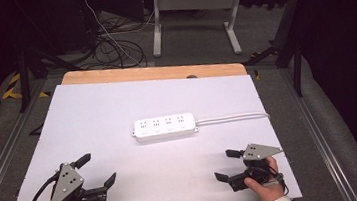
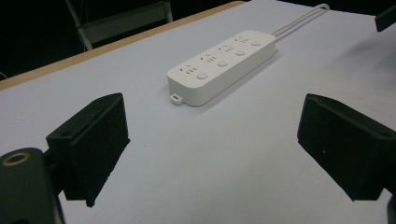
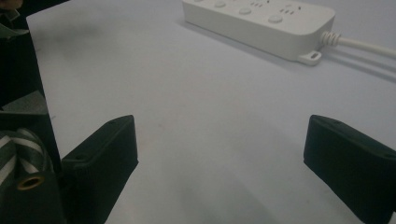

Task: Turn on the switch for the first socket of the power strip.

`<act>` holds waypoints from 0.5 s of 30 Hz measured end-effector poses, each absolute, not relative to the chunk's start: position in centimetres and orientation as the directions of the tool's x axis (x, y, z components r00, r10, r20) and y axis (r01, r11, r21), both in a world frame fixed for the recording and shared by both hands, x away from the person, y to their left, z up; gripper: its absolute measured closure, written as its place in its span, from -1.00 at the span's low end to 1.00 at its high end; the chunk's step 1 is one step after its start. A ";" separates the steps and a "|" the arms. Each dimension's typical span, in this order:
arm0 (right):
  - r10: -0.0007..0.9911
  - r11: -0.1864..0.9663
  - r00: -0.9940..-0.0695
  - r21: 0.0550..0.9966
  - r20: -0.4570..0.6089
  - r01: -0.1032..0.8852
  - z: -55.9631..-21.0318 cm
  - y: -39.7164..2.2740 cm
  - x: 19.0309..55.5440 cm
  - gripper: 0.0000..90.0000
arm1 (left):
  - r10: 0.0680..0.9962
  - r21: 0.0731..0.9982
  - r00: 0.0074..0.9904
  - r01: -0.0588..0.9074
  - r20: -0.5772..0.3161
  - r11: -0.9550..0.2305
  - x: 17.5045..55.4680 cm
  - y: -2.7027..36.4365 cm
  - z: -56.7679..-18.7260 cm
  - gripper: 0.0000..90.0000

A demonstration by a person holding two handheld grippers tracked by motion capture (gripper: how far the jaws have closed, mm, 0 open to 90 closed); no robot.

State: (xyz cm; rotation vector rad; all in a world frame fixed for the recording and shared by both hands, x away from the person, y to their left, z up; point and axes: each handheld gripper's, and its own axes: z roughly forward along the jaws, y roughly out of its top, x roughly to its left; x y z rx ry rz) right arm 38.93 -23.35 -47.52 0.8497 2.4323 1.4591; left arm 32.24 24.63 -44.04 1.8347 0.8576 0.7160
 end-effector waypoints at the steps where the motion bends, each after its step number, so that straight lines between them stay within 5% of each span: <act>1: 0.556 0.357 -0.820 0.851 0.137 0.384 -47.8 -23.4 38.9 -0.77 | 0.805 0.919 0.582 0.245 0.115 -0.308 32.3 24.7 -44.0 -0.79; 15: 0.599 0.380 -0.800 0.870 0.028 0.315 -47.8 -23.3 38.3 -0.77 | 0.801 0.912 0.583 0.241 0.138 -0.332 32.6 24.7 -44.9 -0.79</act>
